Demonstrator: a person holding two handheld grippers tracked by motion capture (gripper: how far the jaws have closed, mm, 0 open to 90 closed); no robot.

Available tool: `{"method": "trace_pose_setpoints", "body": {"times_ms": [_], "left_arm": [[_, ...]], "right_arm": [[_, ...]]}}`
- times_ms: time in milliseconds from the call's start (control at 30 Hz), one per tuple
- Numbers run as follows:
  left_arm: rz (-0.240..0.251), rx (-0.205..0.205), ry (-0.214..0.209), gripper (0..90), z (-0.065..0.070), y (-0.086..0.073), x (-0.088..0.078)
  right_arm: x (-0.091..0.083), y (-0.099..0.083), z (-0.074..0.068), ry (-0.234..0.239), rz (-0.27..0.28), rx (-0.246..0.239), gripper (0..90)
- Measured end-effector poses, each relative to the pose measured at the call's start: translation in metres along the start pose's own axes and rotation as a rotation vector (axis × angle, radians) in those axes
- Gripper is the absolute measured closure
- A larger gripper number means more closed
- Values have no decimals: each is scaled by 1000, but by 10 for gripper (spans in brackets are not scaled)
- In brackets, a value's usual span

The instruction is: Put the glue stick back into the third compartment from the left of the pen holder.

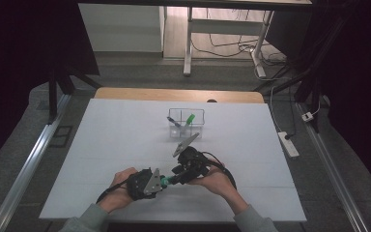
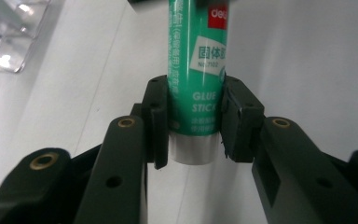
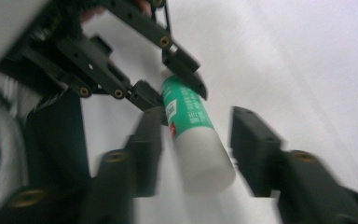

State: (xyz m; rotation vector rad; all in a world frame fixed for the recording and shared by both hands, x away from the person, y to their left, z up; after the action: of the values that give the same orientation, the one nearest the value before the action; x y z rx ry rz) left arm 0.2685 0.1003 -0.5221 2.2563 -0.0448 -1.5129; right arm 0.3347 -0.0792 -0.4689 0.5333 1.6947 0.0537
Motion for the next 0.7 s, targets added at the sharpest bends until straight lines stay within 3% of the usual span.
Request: {"method": "trace_pose_setpoints", "body": {"times_ms": [200,367,467,700], "left_arm": [[54,-113,5,655,-13,-9,-3],[108,-222,5,655,-21,-15,-7],[150,-271,-3,654,-25,-19,-9],[207,-298,-3,654,-24,-18,-12]], "right_arm": [[-16,-7,6,-53,162,47,383],[-23,-14,9,-118,249,71,344],[-26,-16,11,-122,280,90,344],[-22,-18,13,-100,327,122,341]]}}
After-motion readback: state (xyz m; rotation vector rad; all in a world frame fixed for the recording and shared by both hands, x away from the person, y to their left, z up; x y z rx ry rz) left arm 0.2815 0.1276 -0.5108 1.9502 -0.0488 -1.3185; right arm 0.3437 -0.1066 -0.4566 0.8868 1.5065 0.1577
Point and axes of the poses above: each handheld gripper's, and its own axes: x roughly forward along the jaws, y roughly out of its top, z roughly to its right, the point moved 1 cm from there along x, roughly forward along the jaws, and after that the axes turned 15 degrees about -z, right-handed, at the moved point
